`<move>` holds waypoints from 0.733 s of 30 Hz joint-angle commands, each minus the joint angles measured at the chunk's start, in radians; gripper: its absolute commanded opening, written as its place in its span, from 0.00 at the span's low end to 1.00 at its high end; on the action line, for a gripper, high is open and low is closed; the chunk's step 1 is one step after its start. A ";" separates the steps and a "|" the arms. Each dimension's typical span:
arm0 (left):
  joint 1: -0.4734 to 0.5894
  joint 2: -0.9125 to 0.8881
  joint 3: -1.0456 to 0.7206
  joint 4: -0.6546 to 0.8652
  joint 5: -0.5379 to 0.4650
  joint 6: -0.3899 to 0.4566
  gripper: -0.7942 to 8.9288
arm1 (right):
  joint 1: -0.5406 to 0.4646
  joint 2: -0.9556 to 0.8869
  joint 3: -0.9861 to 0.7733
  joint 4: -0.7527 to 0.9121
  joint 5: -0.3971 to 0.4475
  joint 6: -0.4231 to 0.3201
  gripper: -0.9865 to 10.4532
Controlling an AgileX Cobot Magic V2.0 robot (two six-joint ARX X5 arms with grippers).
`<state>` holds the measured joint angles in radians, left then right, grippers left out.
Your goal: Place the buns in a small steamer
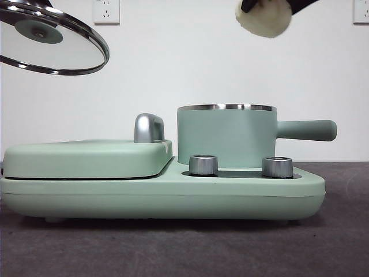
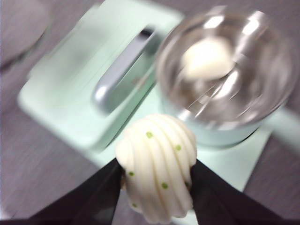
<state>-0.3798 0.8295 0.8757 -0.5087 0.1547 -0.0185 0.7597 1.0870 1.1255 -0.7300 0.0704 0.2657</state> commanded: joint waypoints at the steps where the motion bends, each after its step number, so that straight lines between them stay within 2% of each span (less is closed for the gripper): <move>1: -0.003 0.002 0.019 0.026 -0.002 0.010 0.10 | -0.055 0.085 0.075 0.006 -0.011 -0.086 0.27; 10: -0.003 0.002 0.019 0.026 -0.002 0.010 0.10 | -0.213 0.381 0.269 0.020 -0.122 -0.166 0.27; 16: -0.003 0.002 0.019 0.026 -0.002 0.010 0.10 | -0.251 0.550 0.358 0.023 -0.127 -0.188 0.27; 22: -0.003 0.002 0.019 0.026 -0.002 0.010 0.10 | -0.258 0.637 0.370 0.026 -0.130 -0.195 0.27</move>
<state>-0.3798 0.8295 0.8757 -0.5087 0.1547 -0.0181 0.4957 1.7061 1.4693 -0.7074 -0.0566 0.0818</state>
